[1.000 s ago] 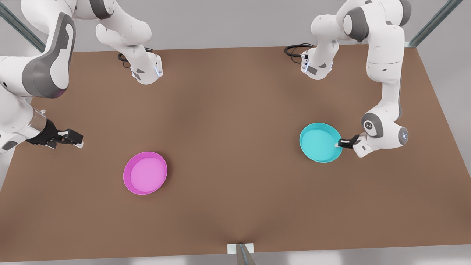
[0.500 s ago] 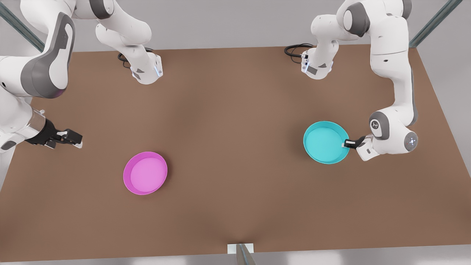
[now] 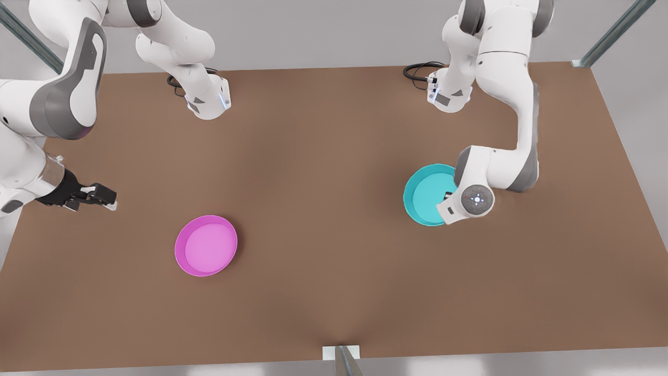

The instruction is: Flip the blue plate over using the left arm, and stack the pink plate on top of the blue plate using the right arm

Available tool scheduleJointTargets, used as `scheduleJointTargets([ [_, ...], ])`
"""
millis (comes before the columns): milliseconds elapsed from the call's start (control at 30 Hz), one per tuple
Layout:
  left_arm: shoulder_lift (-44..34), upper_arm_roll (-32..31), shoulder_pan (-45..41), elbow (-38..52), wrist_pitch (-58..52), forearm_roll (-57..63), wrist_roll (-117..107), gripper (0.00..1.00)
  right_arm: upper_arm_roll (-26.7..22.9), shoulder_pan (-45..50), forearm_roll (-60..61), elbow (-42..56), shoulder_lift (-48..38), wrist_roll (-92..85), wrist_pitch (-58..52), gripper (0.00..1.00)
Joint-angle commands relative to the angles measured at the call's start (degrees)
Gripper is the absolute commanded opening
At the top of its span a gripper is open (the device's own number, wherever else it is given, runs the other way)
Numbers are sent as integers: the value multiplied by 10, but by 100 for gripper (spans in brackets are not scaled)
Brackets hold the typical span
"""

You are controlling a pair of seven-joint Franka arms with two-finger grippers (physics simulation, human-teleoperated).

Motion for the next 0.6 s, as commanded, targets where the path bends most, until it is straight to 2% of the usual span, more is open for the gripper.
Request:
scheduleJointTargets([
  [0,0,0,-7,0,-3,10,-3,21,0,0,1,0,1,0,0,100],
  [400,7,-1,-235,31,1,208,-150,21,0,0,3,-1,2,4,0,100],
  [567,22,-1,-281,33,11,320,-226,21,2,2,0,0,5,3,-3,100],
])
